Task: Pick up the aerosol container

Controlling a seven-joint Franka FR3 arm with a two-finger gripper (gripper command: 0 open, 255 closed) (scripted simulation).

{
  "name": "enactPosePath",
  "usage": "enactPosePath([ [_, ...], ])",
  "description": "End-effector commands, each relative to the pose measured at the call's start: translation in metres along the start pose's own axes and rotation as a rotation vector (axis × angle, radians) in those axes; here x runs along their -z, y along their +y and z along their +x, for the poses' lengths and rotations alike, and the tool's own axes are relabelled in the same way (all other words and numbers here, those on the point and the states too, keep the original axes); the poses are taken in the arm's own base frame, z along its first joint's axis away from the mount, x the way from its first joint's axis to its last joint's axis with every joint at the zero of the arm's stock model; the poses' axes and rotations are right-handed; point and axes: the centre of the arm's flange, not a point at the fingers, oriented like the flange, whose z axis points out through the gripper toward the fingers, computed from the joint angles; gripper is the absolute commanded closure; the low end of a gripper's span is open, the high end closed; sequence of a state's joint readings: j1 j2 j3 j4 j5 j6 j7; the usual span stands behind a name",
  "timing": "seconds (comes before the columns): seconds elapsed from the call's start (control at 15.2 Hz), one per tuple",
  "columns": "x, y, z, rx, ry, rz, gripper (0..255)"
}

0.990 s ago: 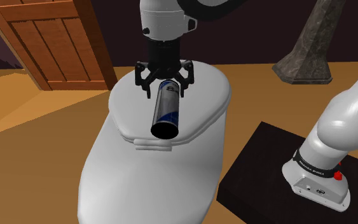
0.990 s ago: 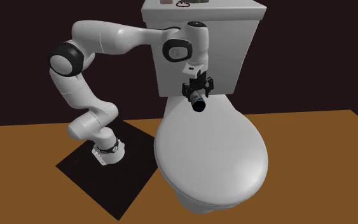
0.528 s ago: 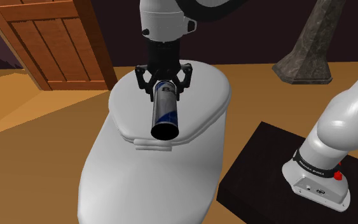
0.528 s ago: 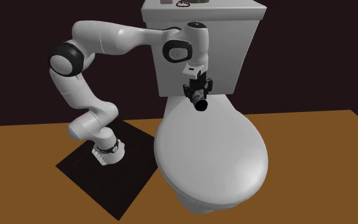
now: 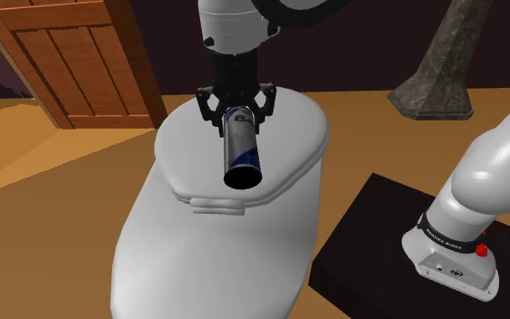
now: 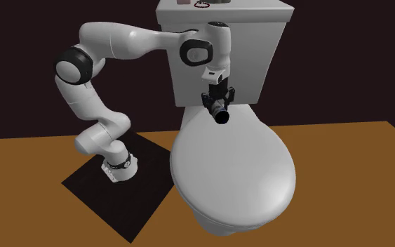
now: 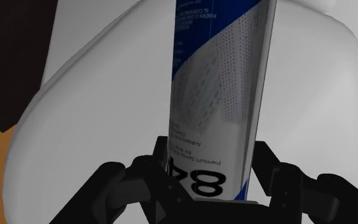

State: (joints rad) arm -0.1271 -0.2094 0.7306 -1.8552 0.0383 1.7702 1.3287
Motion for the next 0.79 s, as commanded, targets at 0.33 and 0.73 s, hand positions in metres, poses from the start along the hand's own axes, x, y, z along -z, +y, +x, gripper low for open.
enactPosePath([
  [0.33,0.042,-0.006,-0.027,0.063,0.032,0.003,255],
  [0.73,0.064,-0.007,-0.024,0.063,0.032,0.003,255],
])
